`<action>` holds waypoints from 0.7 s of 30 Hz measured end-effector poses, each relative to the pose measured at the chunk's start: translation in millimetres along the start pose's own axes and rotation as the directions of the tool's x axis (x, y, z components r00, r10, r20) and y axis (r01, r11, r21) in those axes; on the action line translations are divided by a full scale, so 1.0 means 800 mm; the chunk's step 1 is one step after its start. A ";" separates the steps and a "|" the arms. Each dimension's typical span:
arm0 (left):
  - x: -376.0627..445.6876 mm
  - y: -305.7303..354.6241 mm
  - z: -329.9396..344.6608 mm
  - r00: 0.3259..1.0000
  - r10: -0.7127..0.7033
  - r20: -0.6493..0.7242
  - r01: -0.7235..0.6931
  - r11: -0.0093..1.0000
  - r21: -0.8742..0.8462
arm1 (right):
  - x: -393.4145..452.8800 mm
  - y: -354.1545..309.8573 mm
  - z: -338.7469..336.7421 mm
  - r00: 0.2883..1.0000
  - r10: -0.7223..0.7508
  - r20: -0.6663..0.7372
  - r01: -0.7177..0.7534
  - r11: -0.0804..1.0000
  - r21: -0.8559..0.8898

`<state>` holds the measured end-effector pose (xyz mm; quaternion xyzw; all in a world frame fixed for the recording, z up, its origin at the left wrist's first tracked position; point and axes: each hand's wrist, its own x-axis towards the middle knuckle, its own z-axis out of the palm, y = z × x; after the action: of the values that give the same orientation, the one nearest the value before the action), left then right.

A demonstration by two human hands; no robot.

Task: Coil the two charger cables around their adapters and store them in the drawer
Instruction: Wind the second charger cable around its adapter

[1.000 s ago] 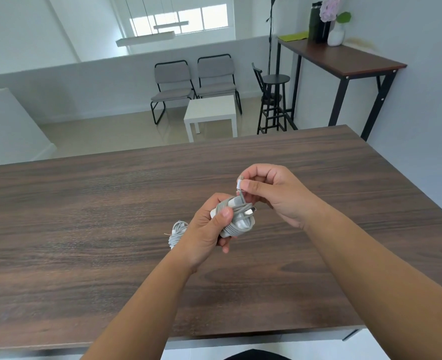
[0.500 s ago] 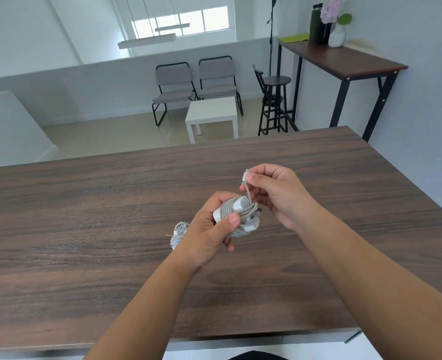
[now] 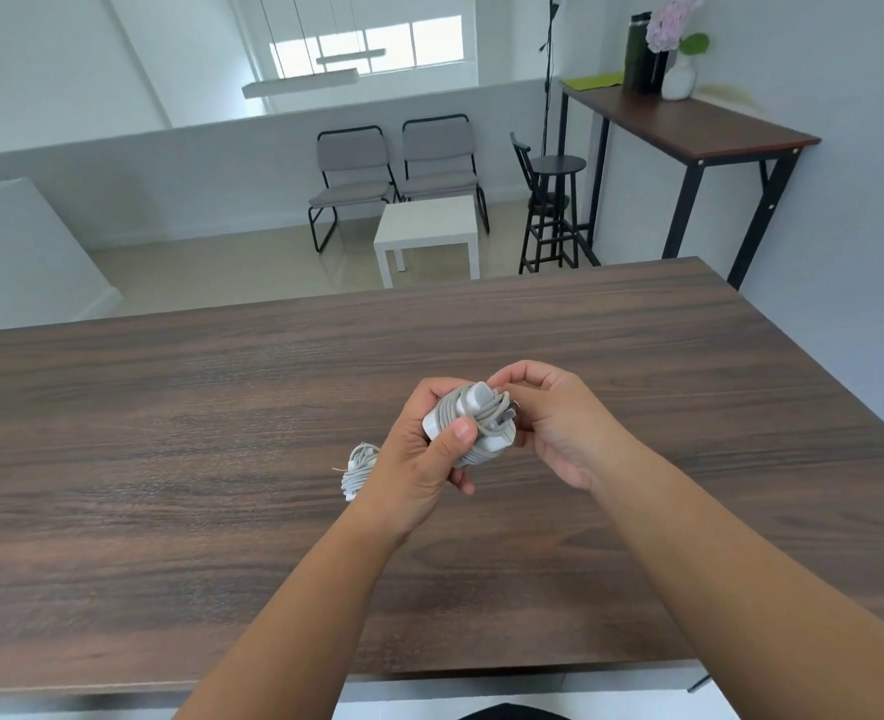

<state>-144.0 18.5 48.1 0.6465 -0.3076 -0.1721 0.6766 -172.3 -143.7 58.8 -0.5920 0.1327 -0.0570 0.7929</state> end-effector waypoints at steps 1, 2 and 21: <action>0.001 0.000 0.002 1.000 -0.005 -0.019 0.005 1.000 0.004 | -0.002 0.003 -0.001 0.999 0.002 0.036 -0.001 1.000 -0.031; 0.001 0.000 0.005 0.999 -0.006 -0.047 0.006 1.000 0.007 | -0.004 0.007 -0.001 0.998 0.001 0.067 0.003 0.998 -0.055; 0.005 -0.033 0.012 0.918 -0.200 -0.342 0.234 0.970 0.060 | -0.018 0.049 0.009 0.928 -0.274 0.254 0.338 0.904 -0.260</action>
<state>-142.7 5.3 22.5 0.7293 -0.1236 -0.1186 0.6624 -186.5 -122.3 25.1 -0.7212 -0.0403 -0.0975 0.6847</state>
